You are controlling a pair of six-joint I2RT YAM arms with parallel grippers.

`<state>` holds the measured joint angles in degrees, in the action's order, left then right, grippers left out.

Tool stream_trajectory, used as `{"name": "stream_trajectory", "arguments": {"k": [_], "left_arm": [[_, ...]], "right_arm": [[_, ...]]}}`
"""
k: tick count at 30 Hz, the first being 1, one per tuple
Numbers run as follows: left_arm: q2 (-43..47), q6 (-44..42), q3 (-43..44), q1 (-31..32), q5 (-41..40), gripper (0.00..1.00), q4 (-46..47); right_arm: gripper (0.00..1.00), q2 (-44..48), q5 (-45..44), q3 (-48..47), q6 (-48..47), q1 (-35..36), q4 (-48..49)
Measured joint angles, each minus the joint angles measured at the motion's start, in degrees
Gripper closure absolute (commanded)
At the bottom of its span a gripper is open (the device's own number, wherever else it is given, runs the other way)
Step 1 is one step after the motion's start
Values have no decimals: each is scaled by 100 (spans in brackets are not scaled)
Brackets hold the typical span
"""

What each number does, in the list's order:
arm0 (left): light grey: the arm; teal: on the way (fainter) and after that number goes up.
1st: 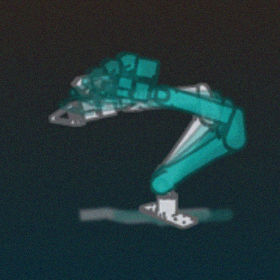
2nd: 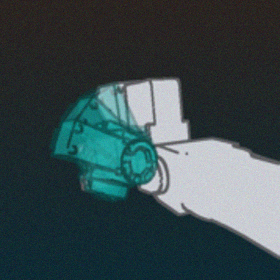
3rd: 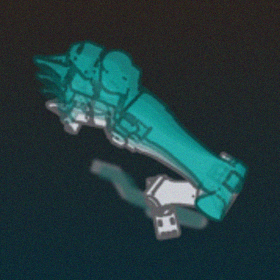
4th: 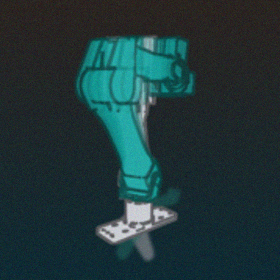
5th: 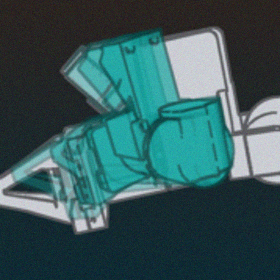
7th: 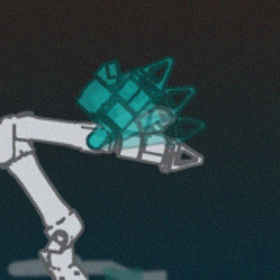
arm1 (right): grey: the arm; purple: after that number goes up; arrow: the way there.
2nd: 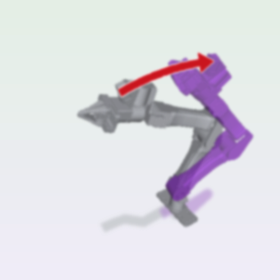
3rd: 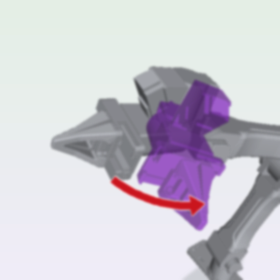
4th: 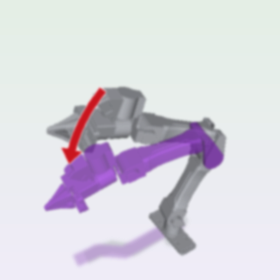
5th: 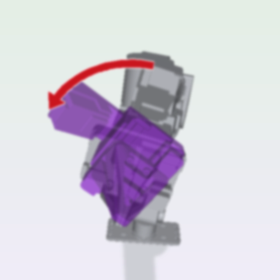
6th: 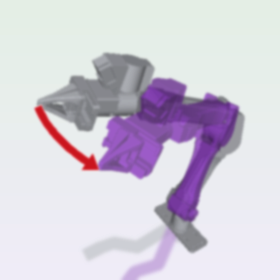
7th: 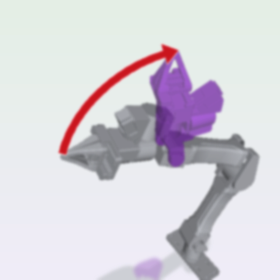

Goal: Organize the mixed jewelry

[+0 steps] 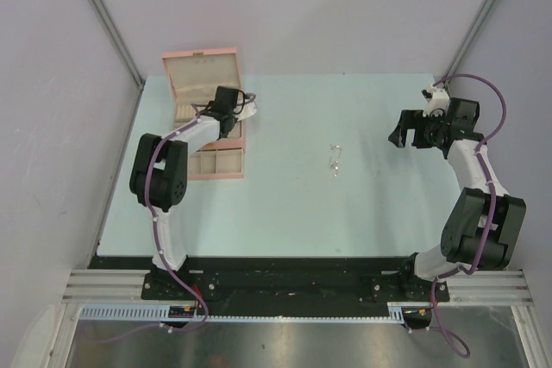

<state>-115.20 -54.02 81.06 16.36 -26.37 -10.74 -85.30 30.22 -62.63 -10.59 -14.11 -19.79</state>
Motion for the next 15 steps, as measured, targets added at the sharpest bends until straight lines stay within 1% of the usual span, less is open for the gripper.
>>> {"name": "stream_trajectory", "arguments": {"k": [15], "left_arm": [[0, 0, 0, 0, 0, 100, -2]], "right_arm": [[0, 0, 2, 0, 0, 0, -2]]}}
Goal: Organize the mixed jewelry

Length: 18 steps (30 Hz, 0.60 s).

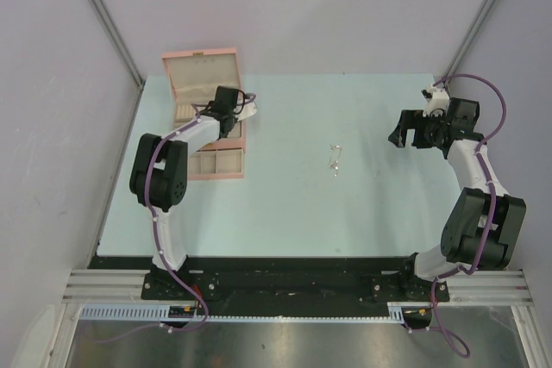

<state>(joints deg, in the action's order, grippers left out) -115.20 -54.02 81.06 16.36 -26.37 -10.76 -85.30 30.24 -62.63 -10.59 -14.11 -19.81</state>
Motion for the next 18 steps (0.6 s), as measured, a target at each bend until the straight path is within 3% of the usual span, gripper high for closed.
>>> {"name": "stream_trajectory", "arguments": {"k": [18], "left_arm": [[96, 0, -125, 0, 0, 100, 44]], "right_arm": [[0, -26, 2, 0, 0, 0, -2]]}}
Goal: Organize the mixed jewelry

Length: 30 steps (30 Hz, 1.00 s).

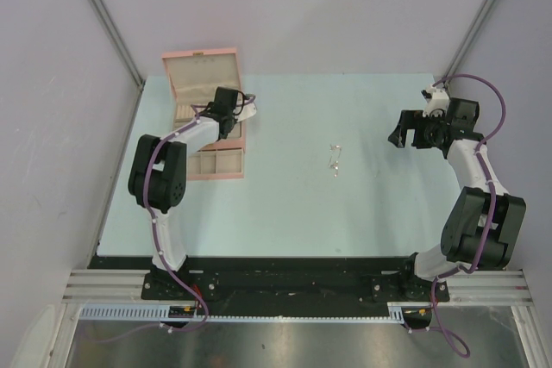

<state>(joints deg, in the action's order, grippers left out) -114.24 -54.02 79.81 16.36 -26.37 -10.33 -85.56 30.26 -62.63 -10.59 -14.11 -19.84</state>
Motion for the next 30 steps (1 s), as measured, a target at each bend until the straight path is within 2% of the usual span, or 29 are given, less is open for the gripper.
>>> {"name": "stream_trajectory", "arguments": {"k": [30], "left_arm": [[101, -2, -138, 4, -26, 100, 101]], "right_arm": [[0, -4, 0, 0, 0, 0, -2]]}}
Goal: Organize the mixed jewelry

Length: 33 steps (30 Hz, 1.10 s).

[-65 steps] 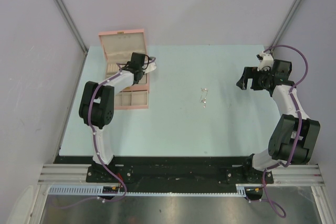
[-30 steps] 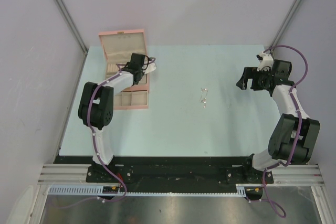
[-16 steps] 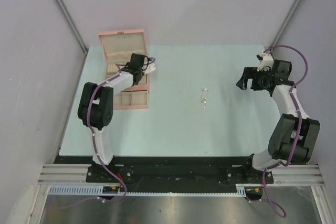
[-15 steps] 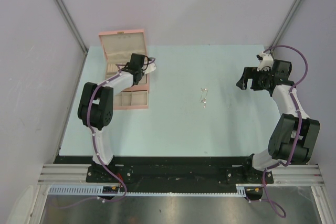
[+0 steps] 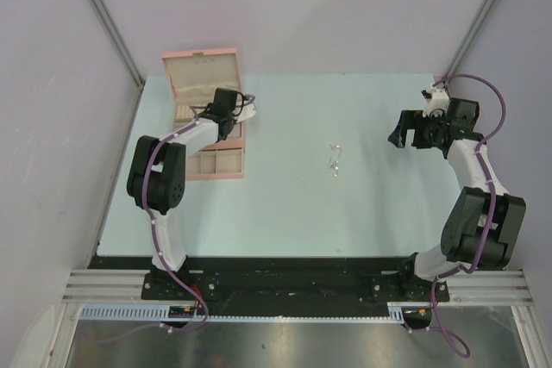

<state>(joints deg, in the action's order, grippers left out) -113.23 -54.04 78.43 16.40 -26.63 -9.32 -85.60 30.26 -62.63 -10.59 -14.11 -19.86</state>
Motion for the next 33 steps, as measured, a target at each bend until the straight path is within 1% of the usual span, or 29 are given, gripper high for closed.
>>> {"name": "stream_trajectory", "arguments": {"k": [33], "left_arm": [[4, 70, -2, 24, 46, 100, -22]], "right_arm": [[0, -2, 0, 0, 0, -2, 0]]}}
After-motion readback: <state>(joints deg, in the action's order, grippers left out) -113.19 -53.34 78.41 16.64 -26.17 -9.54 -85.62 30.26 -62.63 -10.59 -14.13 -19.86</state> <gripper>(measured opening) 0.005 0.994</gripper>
